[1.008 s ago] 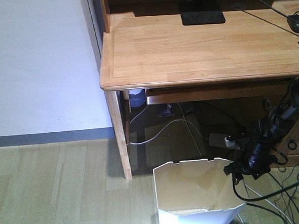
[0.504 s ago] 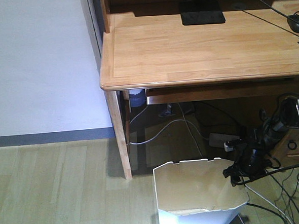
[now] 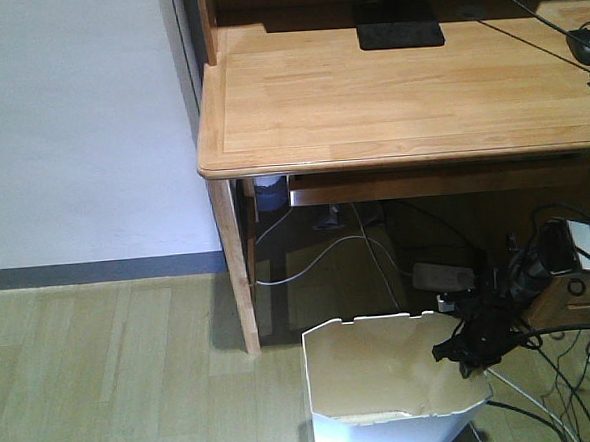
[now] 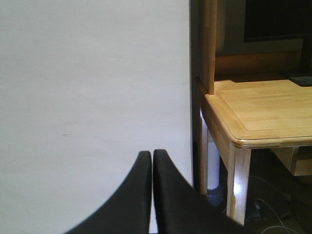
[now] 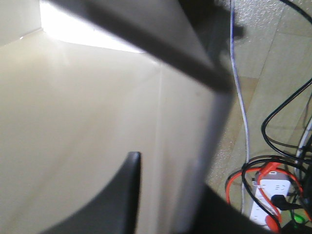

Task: Move trash bin to bedside with robot
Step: 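Close the right gripper on the bin rim and lift it slightly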

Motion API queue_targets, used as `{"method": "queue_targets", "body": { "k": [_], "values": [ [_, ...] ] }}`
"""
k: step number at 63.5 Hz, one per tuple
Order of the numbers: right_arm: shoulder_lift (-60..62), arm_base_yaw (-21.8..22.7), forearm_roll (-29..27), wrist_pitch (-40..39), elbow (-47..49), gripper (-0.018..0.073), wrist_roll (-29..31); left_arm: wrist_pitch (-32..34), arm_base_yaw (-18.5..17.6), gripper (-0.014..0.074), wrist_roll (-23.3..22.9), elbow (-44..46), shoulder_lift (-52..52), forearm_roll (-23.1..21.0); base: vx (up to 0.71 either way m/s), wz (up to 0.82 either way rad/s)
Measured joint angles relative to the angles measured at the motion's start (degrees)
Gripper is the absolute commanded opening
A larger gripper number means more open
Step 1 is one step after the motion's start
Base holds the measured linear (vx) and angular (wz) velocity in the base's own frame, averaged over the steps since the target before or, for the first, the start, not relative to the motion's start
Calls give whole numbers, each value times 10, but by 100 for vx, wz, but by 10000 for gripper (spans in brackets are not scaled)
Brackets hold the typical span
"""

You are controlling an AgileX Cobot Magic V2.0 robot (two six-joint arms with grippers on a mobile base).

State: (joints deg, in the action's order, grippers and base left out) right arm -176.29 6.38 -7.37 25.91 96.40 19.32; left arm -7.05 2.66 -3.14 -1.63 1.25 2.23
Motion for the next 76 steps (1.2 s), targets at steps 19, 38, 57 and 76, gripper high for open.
{"method": "queue_targets", "body": {
  "k": [19,38,57,76],
  "values": [
    [1,4,-90,-5,4,-9,81,0,0,-6,0,0,0,0,0,0],
    [38,0,-213,-37,-54,-6,197,0,0,-6,0,0,0,0,0,0],
    [177,0,-260,-120,-213,-6,260,0,0,-6,0,0,0,0,0,0],
    [353,2,-263,-135,-372,-6,310,0,0,-6,0,0,0,0,0,0]
  ]
}}
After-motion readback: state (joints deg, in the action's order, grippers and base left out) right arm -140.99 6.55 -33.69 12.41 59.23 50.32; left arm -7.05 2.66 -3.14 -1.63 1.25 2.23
